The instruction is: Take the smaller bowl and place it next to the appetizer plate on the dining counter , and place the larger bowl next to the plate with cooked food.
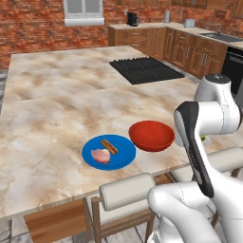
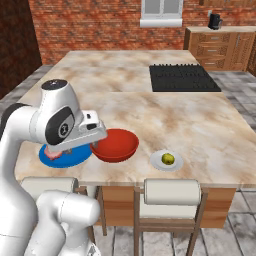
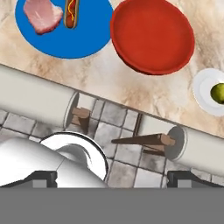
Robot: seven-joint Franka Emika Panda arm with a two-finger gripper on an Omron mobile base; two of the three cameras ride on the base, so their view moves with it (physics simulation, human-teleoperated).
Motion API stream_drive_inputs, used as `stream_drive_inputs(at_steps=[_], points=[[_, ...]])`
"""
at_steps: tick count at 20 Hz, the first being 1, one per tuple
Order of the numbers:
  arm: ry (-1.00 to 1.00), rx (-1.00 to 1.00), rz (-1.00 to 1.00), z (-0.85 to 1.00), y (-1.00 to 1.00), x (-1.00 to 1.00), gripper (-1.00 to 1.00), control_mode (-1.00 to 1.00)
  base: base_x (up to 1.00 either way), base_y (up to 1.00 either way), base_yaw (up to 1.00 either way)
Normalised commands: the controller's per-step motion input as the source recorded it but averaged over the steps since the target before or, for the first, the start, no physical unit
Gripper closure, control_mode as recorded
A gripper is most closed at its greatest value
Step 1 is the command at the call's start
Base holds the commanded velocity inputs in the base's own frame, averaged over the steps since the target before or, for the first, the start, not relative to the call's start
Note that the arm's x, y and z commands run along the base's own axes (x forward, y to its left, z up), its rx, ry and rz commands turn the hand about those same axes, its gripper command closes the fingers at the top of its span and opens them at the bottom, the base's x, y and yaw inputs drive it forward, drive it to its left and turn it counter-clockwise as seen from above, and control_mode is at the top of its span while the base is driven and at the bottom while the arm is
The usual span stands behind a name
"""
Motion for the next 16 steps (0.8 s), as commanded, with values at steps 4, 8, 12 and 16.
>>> stream_drive_inputs(at_steps=[4,8,12,16], points=[[-0.06,0.00,0.15,0.04,0.29,0.00,-1.00,-1.00,0.00,0.00,0.00],[-0.11,0.00,0.06,0.13,0.27,-0.05,-1.00,-1.00,0.00,0.00,0.00],[-0.34,0.00,0.08,0.08,0.11,-0.08,-1.00,-1.00,0.00,0.00,0.00],[-0.50,0.00,0.09,0.00,0.14,0.00,-1.00,-1.00,0.00,0.00,0.00]])
